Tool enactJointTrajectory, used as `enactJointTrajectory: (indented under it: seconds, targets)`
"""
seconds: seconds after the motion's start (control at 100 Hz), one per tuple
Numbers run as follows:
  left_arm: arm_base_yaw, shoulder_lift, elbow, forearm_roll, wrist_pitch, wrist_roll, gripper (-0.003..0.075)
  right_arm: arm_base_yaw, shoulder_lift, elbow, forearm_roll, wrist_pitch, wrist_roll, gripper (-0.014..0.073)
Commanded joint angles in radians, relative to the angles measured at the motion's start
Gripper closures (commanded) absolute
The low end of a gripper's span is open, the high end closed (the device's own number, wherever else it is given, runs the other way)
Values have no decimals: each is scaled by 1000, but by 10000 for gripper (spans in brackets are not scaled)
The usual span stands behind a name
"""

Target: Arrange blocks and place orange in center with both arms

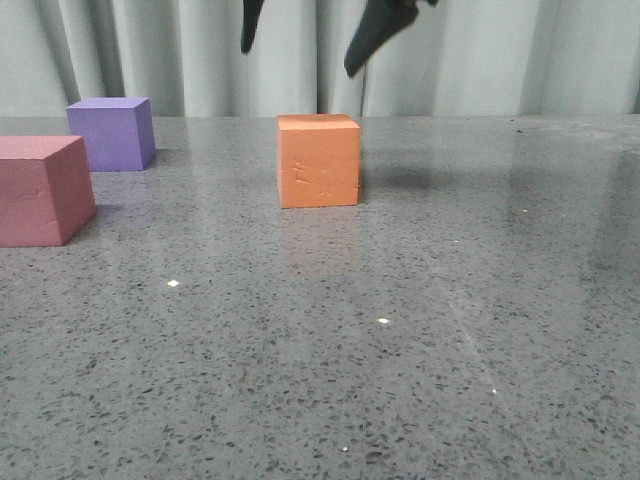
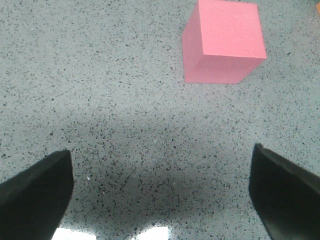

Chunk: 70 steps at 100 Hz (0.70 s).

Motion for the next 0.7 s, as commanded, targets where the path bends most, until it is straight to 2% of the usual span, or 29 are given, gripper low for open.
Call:
enactJointTrajectory:
  seconds: [0.0, 0.14, 0.4, 0.55, 0.69]
  targets:
    - [3, 5, -32, -18, -45, 1, 41, -2, -91, -56, -4, -23, -82, -62]
    - [3, 5, -32, -18, -45, 1, 41, -7, -139, -56, -28, -11, -134, -62]
    - [3, 5, -32, -14, -45, 1, 41, -54, -178, -51, -225, 126, -138, -62]
    - [3, 5, -32, -14, -43, 1, 41, -114, -220, -6, -230, 117, -138, -62]
    - [3, 5, -32, -3, -43, 1, 41, -176, -292, 111, -230, 81, -141, -62]
